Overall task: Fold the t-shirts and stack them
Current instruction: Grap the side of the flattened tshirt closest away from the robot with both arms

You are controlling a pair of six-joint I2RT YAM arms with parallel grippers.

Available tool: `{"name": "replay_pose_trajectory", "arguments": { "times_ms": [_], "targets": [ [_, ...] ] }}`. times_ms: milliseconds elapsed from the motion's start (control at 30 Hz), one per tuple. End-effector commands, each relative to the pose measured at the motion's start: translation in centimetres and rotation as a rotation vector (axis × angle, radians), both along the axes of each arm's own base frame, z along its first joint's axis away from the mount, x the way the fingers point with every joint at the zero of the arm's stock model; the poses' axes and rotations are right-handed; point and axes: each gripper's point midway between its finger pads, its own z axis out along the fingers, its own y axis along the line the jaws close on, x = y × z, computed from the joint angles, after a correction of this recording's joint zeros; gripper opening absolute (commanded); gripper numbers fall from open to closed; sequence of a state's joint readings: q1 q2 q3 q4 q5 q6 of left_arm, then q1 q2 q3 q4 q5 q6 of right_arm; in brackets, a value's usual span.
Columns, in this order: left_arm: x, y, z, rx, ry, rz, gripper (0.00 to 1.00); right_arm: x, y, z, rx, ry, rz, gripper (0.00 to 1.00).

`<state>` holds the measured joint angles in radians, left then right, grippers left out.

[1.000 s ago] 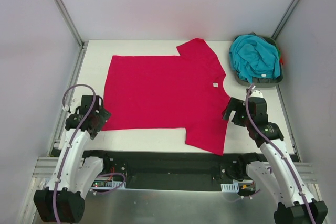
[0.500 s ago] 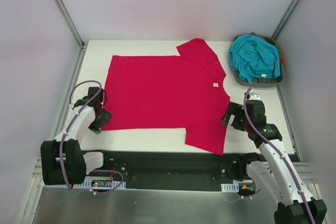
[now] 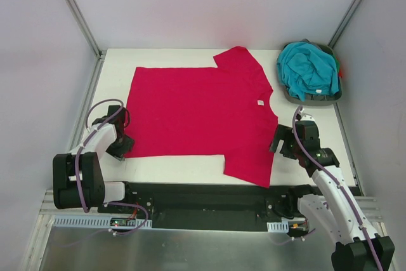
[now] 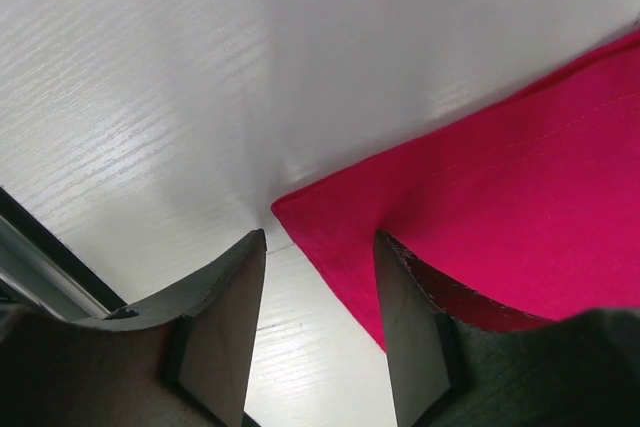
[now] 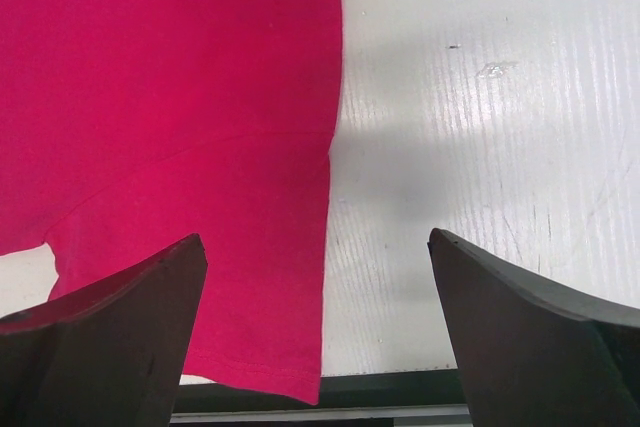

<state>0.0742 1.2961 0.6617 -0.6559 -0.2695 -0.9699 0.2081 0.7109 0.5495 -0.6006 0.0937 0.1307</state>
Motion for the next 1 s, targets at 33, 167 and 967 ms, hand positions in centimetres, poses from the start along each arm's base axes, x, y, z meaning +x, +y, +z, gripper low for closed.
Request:
{"name": "replay_pose_trajectory", "arguments": {
  "times_ms": [33, 167, 967],
  "targets": [
    [-0.6, -0.2, -0.9, -0.021, 0.018, 0.037, 0.42, 0.0, -0.6, 0.4, -0.026, 0.000, -0.021, 0.96],
    [-0.3, -0.6, -1.2, -0.044, 0.010, 0.034, 0.25, -0.3, -0.8, 0.2, -0.028, 0.012, -0.032, 0.96],
    [1.1, -0.8, -0.7, -0.060, -0.032, -0.053, 0.00, -10.6, 5.6, -1.9, -0.008, 0.371, 0.229, 0.82]
  ]
}}
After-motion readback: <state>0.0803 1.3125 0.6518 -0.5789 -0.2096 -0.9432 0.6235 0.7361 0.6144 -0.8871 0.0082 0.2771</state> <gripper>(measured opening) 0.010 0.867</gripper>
